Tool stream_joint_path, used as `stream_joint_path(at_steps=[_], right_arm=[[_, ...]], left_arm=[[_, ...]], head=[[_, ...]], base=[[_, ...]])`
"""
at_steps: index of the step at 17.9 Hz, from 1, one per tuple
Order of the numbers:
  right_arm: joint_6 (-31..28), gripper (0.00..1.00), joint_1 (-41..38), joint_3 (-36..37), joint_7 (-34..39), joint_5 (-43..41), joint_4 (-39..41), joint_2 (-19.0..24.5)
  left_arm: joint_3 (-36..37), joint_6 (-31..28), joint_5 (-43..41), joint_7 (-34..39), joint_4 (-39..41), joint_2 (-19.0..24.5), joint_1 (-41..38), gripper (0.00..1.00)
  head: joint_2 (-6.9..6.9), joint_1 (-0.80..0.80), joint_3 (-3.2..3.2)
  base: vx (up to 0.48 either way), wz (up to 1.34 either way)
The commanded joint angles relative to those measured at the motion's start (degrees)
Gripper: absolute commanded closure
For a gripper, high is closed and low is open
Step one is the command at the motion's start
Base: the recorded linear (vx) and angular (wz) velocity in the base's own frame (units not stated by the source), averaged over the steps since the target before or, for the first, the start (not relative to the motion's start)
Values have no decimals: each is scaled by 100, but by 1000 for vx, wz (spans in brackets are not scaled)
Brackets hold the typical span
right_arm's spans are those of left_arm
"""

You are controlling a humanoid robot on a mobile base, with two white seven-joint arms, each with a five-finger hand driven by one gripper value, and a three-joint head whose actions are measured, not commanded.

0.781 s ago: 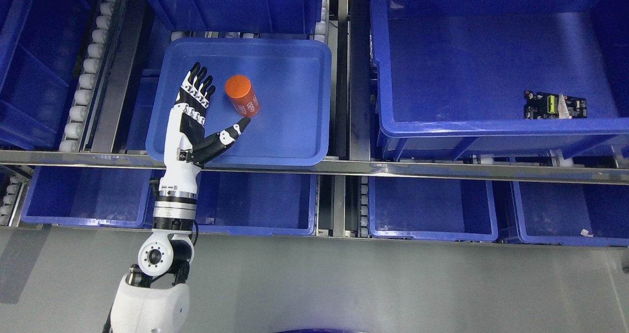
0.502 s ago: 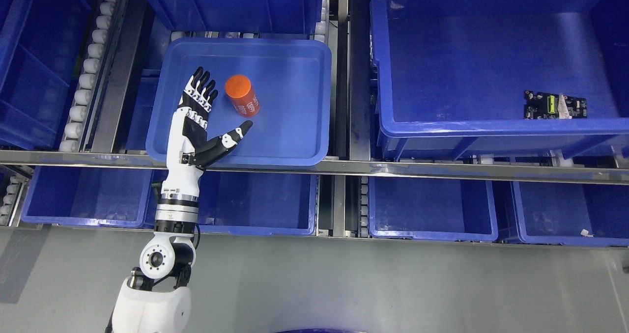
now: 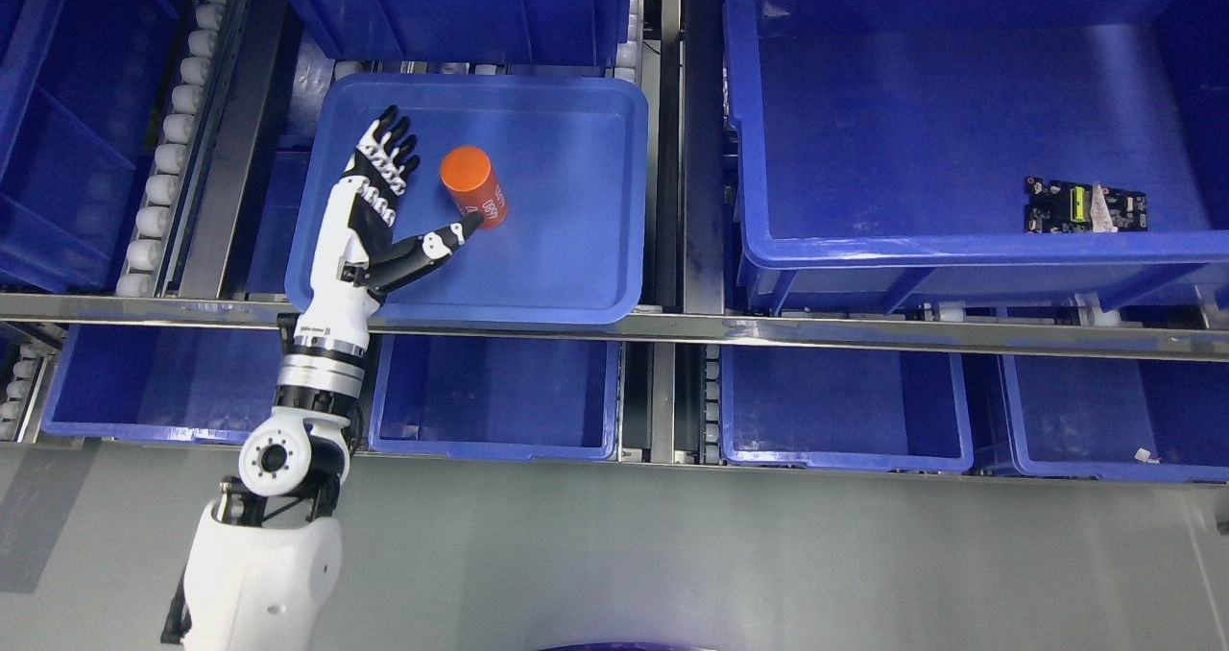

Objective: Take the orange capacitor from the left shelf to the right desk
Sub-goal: 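Reach the left hand toward the orange capacitor in the blue bin, then close the left hand fingers around the orange capacitor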

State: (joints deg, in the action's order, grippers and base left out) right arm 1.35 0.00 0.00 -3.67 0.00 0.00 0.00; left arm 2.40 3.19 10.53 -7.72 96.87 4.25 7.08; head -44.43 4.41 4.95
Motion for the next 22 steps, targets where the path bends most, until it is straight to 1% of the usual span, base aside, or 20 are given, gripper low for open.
stream_joint_path(at_steps=[1,4,9,13,17,20,22], right_arm=[[-4,0,-132,62,-3,35,100,-100],[-4,0,-123,62,-3,35,100,-100],[-4,0,-132,62,-3,35,100,-100],[-4,0,-132,62,-3,35,100,-100],[-4,0,-132,62,-3,35,100,-100],[-4,0,-132,62,-3,35,100,-100],[-4,0,-132,62,-3,35,100,-100]], left_arm=[[243,-354,-16,-388,-466,287,601,1],[297,-346,-455,-397,-835,279,733,1],[305,-346,-500,-405,-1292,235,944,2],[349,-319,-500,-476,-1618,173,1129,8],[472,-205,-500,-476,-1724,120,1147,20],[490,75,-500,-476,-1838,85,1129,34],[490,164,-500,-476,-1917,76,1129,40]], head=[[0,0,0],[0,0,0],[0,0,0],[0,0,0],[0,0,0],[0,0,0],[0,0,0]], base=[[0,0],[0,0],[0,0],[0,0],[0,0],[0,0],[0,0]])
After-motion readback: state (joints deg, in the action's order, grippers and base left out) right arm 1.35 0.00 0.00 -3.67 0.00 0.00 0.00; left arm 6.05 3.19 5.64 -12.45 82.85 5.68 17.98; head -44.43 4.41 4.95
